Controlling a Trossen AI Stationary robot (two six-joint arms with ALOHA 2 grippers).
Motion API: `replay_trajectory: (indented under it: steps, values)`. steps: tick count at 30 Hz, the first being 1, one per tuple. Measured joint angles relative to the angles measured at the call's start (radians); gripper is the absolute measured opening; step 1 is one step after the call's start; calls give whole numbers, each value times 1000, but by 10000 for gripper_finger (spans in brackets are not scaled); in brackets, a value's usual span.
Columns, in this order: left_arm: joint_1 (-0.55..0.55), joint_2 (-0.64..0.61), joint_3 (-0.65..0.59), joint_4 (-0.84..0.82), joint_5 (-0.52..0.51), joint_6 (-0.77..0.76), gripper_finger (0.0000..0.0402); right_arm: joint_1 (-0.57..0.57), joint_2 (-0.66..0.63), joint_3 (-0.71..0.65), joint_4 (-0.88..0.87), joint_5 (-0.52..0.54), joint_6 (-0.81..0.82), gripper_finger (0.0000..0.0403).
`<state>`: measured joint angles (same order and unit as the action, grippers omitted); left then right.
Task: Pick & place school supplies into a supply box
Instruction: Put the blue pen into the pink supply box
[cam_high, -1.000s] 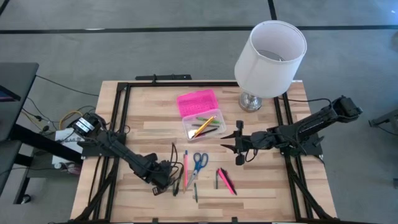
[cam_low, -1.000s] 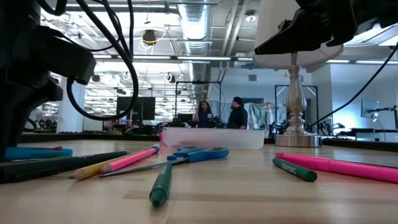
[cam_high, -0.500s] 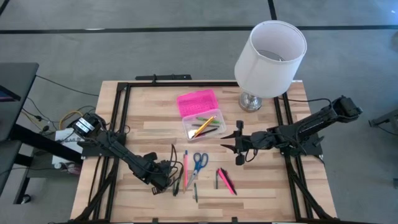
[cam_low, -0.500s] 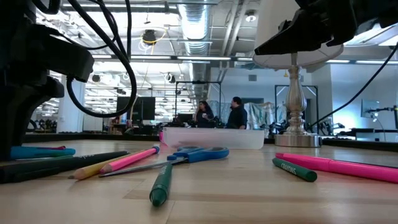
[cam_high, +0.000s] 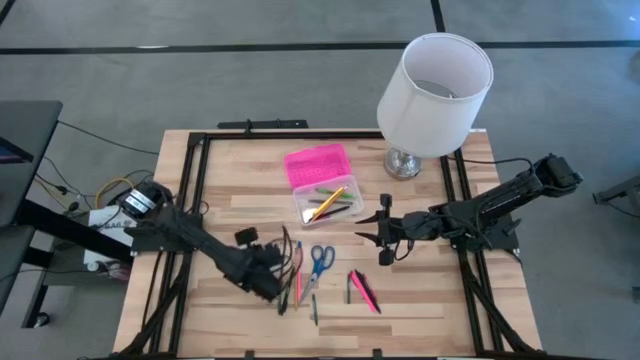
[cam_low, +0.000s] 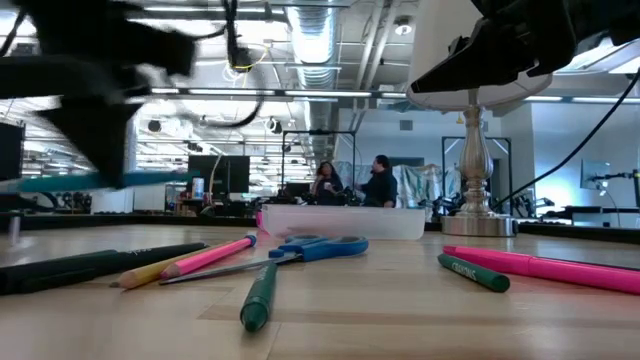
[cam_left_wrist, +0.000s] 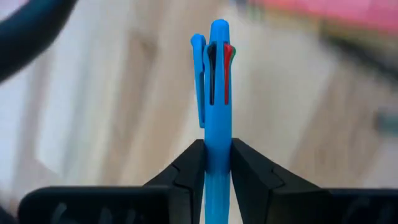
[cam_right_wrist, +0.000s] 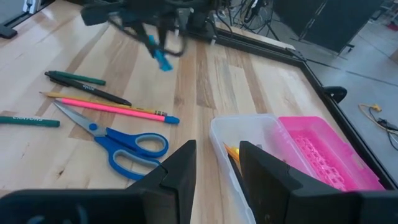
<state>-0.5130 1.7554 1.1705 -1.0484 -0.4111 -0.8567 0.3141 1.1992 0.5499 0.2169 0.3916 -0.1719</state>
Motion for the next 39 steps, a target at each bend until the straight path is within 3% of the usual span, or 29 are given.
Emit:
replay_trajectory:
  steps: [5, 12, 16, 20, 27, 39]
  values:
    - [110, -1, 72, 9, -103, 145, 62, 0, 0, 0, 0, 0, 14, 118]
    - [317, -2, 128, 133, -131, 414, 63, 0, 0, 0, -29, -1, 40, 118]
    - [428, -2, 137, 272, -76, 568, 63, 0, 0, 0, -38, -1, 48, 118]
    - [531, -2, 137, 431, 54, 688, 63, 0, 0, 0, -38, 0, 52, 118]
    - [650, -2, 135, 629, 201, 758, 63, 0, 0, 0, -38, -1, 60, 118]
    - [674, -2, 134, 639, 215, 762, 63, 0, 0, 0, -55, -1, 71, 118]
